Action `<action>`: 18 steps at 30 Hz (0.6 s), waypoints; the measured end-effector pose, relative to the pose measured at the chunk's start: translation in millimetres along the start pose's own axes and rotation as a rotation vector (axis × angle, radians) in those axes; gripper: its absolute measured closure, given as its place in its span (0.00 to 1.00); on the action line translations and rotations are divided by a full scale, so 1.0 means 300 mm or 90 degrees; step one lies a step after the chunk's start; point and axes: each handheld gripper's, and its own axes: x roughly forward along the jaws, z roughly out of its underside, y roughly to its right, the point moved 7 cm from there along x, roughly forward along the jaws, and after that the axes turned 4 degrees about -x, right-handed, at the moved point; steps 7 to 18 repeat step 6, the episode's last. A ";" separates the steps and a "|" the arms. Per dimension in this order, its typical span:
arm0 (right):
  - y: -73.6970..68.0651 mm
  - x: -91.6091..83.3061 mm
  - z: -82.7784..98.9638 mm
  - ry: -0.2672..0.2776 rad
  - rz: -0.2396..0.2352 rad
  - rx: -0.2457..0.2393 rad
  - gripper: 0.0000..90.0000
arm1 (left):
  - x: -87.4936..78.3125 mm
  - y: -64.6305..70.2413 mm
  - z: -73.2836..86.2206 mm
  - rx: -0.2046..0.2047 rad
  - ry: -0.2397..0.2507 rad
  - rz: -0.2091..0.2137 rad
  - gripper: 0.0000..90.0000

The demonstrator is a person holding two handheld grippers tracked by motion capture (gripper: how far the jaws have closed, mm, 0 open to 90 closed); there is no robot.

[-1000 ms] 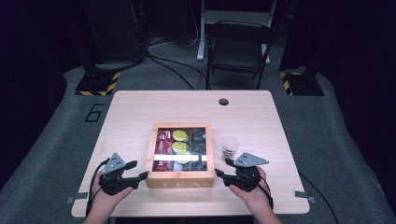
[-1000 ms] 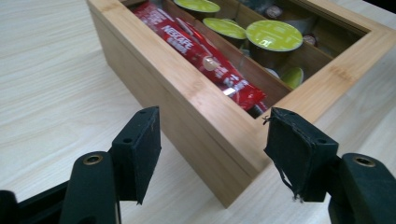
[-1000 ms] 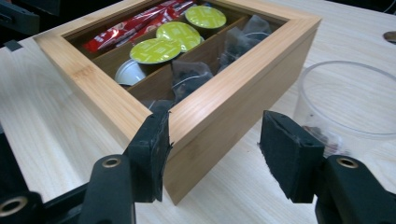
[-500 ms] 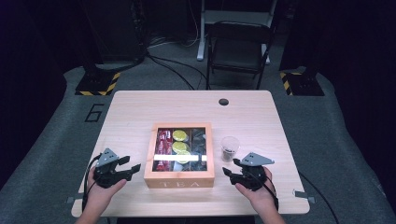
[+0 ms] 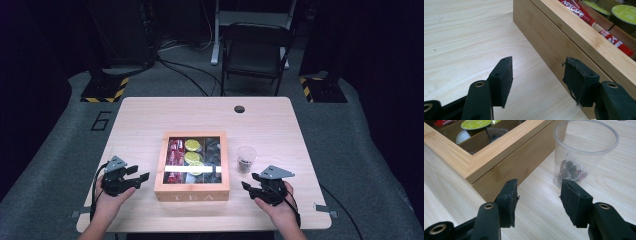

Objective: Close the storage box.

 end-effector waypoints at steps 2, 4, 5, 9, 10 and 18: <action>-0.004 -0.004 -0.001 0.003 0.006 -0.002 0.53 | 0.003 0.000 0.000 -0.001 0.001 -0.001 0.43; -0.005 -0.006 -0.005 0.008 0.017 -0.015 0.51 | 0.005 -0.006 -0.001 0.000 -0.004 -0.010 0.43; -0.008 -0.008 -0.007 0.013 0.014 -0.017 0.51 | 0.004 -0.009 -0.002 -0.005 -0.007 -0.017 0.43; -0.017 -0.011 -0.013 0.025 0.007 -0.017 0.51 | 0.004 -0.009 -0.002 -0.005 -0.007 -0.017 0.43; -0.017 -0.011 -0.013 0.025 0.007 -0.017 0.51 | 0.004 -0.009 -0.002 -0.005 -0.007 -0.017 0.43; -0.017 -0.011 -0.013 0.025 0.007 -0.017 0.51 | 0.004 -0.009 -0.002 -0.005 -0.007 -0.017 0.43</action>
